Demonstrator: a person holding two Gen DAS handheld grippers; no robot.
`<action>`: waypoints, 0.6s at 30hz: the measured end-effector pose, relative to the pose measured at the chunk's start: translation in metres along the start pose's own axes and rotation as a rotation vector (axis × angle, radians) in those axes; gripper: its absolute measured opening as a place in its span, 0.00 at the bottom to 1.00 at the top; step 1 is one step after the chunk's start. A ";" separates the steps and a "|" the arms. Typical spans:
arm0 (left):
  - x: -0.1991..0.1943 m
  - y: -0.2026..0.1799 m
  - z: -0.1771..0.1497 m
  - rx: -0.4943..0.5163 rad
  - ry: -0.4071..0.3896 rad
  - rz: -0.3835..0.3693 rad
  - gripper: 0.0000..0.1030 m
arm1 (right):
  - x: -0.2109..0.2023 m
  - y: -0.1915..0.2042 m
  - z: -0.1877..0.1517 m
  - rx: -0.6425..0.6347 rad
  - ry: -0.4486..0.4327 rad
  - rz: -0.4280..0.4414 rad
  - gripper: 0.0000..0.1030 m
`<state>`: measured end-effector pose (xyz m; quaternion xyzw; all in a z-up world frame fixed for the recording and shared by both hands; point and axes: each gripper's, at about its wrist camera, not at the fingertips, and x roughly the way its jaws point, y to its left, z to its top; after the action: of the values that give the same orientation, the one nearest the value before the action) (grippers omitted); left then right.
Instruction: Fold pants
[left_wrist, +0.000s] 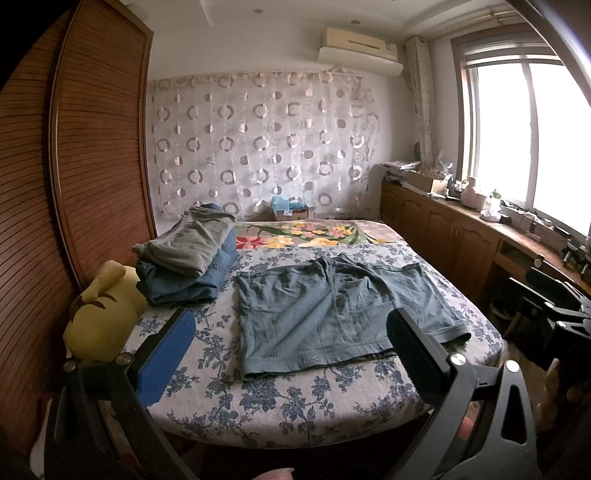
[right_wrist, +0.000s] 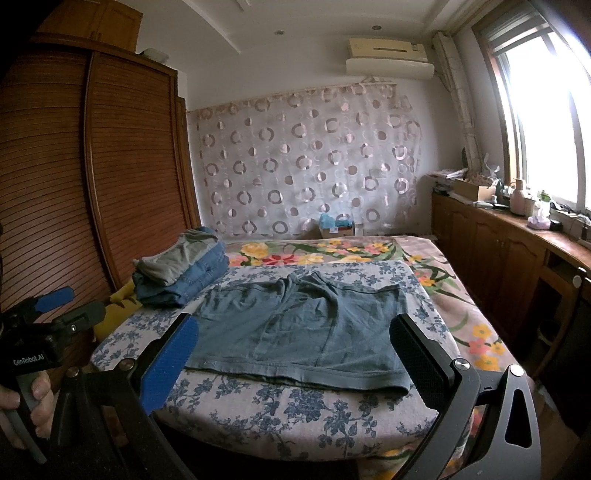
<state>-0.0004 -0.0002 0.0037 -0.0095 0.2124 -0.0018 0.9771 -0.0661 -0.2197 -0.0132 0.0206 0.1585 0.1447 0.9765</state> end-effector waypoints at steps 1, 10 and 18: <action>0.000 0.000 0.000 0.000 -0.001 0.000 1.00 | 0.000 0.000 0.000 -0.001 0.000 -0.001 1.00; 0.001 -0.009 0.009 0.005 0.026 -0.007 1.00 | 0.003 -0.002 -0.001 -0.001 0.008 -0.004 1.00; 0.031 -0.004 -0.006 0.017 0.097 -0.039 1.00 | 0.015 -0.009 -0.002 -0.013 0.032 -0.025 1.00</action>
<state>0.0253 -0.0047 -0.0143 -0.0054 0.2591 -0.0232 0.9655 -0.0507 -0.2237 -0.0203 0.0100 0.1732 0.1337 0.9757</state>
